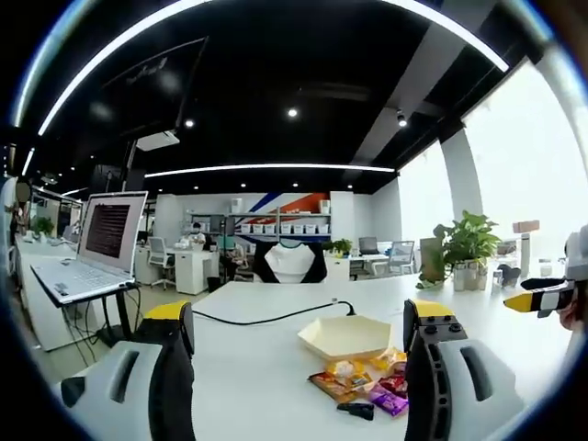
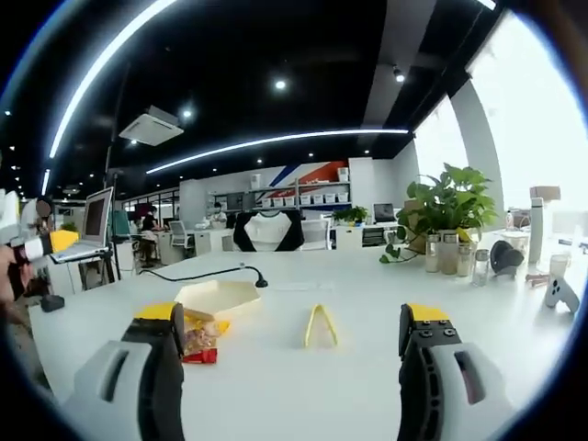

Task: Place the target food into the container with the food tongs after gripping and lifting it, then release it inside without dropping or visibly crushing the food.

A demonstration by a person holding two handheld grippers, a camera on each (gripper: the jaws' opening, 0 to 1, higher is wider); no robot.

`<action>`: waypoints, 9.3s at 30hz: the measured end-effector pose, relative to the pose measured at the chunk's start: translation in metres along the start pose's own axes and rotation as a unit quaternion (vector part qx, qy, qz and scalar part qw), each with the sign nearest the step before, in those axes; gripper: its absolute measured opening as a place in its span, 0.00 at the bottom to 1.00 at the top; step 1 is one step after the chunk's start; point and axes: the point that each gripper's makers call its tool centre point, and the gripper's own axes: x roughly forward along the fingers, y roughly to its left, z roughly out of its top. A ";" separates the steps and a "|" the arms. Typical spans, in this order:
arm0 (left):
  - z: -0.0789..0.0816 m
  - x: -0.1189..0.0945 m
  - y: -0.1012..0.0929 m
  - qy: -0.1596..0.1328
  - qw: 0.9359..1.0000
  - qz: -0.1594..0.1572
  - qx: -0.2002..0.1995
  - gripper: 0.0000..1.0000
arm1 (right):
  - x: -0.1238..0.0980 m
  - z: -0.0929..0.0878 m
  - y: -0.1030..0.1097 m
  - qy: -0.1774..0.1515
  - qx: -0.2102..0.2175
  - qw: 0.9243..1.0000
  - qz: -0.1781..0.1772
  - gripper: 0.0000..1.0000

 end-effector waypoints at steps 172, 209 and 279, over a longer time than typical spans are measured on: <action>-0.132 0.124 -0.274 0.244 0.851 -0.357 -0.300 0.02 | 0.007 0.025 -0.008 0.029 0.047 0.998 0.016 0.91; -0.049 0.019 -0.269 0.184 0.602 -0.641 -0.439 0.02 | 0.014 0.044 0.074 0.029 0.136 0.970 0.198 0.55; 0.002 -0.029 -0.246 0.128 0.567 -0.626 -0.520 0.03 | -0.012 0.067 0.103 0.030 0.297 0.898 0.322 0.27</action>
